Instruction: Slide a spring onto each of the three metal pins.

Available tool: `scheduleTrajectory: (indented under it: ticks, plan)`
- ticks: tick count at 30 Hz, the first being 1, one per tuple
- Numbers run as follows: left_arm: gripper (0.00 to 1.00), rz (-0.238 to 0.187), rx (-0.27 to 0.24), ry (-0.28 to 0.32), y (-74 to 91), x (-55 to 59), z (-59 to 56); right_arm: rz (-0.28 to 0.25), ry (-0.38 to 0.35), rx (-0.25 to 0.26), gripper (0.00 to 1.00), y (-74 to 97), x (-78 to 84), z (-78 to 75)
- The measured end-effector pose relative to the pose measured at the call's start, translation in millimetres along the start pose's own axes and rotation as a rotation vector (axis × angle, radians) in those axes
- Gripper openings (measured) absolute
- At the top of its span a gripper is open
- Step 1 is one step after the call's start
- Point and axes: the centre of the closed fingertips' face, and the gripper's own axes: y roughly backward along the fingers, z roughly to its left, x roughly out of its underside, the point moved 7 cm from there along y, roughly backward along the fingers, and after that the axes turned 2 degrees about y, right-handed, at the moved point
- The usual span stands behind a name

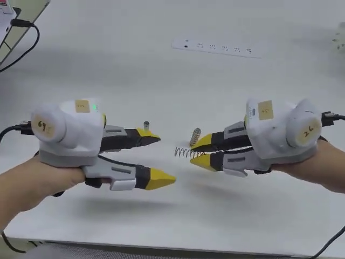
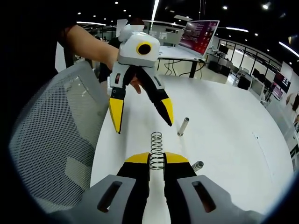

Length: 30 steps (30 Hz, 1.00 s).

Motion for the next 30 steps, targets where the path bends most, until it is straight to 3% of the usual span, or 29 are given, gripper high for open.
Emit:
scheduleTrajectory:
  ticks: [5,23,30]
  plan:
    - [0.38,-0.019,0.031,-0.011,-7.4,-9.2,-1.7,-0.001,0.004,-0.006,0.08,4.8,0.8,1.8]
    - [0.14,-0.016,0.119,-0.015,-28.6,-16.2,-10.8,-0.028,0.015,-0.025,0.08,12.2,-4.4,10.1]
    - [0.09,-0.018,0.127,-0.024,-31.7,-16.7,-12.6,-0.032,0.006,-0.029,0.08,16.5,-1.8,12.0]
